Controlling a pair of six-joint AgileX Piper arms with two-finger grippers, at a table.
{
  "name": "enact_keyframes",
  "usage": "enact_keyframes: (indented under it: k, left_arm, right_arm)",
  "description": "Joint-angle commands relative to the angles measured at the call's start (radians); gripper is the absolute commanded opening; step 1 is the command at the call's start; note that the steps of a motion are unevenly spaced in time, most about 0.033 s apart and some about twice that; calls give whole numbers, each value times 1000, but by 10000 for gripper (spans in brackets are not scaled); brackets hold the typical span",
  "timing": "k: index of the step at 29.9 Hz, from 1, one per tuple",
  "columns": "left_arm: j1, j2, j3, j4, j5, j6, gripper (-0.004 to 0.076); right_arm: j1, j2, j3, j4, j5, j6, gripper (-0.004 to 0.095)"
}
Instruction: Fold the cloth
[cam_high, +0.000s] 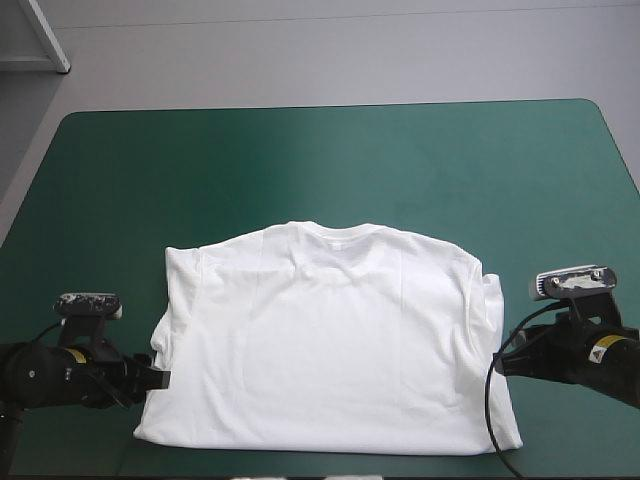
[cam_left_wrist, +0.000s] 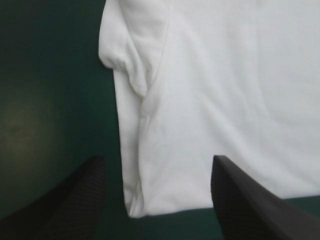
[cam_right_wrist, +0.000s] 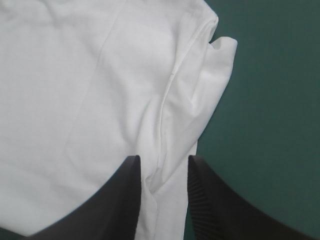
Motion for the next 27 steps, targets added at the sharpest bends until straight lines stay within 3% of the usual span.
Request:
enact_keyframes:
  k: [1,7,17,27]
  left_arm:
    - [-2,-13,37,-14,25,-33,445]
    - [-2,-32,113,-22,49,-35,380]
    - [-24,-25,198,19,49,-33,378]
    - [-42,145,200,27,49,-39,378]
  right_arm:
    - [-4,-6,-21,-1,-17,17,318]
    - [-4,-6,48,0,-24,26,317]
    - [-4,-6,154,-5,-71,26,315]
    - [-4,-6,154,-8,-74,26,314]
